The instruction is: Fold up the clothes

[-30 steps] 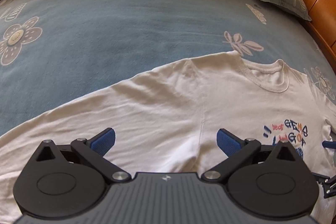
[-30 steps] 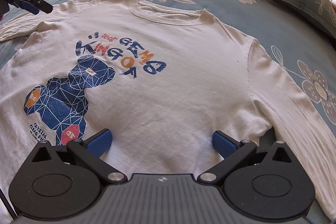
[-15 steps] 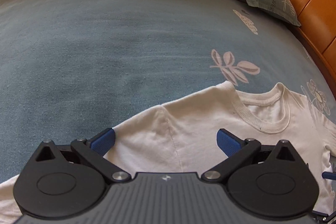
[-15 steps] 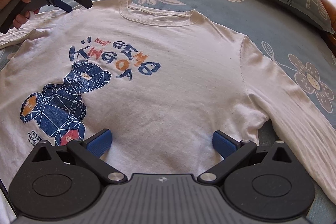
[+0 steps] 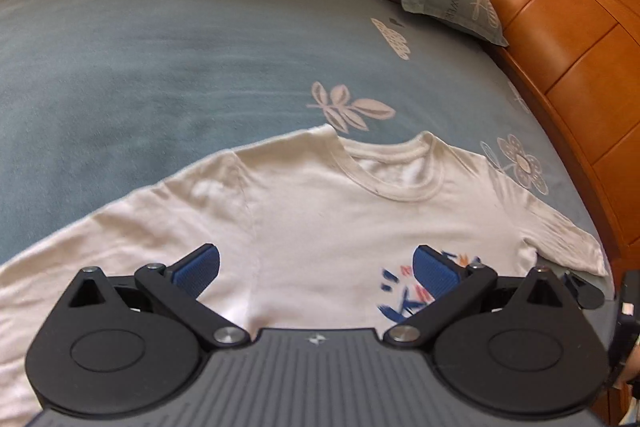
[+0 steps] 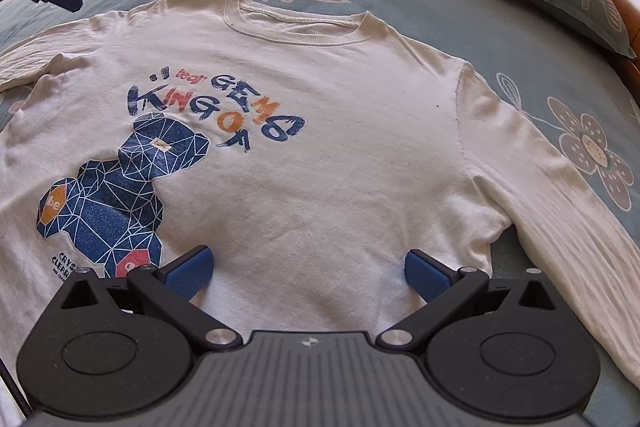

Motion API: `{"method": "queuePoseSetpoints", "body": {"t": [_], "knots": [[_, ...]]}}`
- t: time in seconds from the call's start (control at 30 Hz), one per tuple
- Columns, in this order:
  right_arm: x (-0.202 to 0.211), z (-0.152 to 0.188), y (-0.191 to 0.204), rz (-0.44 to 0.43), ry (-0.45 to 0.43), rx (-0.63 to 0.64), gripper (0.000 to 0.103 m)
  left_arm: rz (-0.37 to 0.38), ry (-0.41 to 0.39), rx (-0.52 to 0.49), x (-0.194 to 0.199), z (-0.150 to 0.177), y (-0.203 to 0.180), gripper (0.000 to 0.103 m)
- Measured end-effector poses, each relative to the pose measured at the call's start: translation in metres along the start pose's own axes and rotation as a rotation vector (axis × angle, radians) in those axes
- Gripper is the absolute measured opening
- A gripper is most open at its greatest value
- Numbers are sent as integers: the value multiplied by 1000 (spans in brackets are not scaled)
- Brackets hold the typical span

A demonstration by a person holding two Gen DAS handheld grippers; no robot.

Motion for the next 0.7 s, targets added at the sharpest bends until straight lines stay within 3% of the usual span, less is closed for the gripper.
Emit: {"method": "queuePoseSetpoints", "body": {"t": [0.2,0.5,0.7], "knots": [[1,2,-1,-5,-25,-3,103,49,112,117,-9,50,-27,102],[2,4,-3,-48,-84,24,103,-39,118,62,-22,86,-43,102],[4,6,-3,-75,-122,45,103,-102,89,-4,-24,92,-51,102]]}}
Point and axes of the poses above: each gripper's, at about its wrist camera, not at the fingertips, and x roughly against the way its jaws point, y to its left, z to its underside, the point moved 6 cm from there along -x, roughly the way its jaws point, and after that the axes turned 13 degrees about -y, right-handed, at the moved point
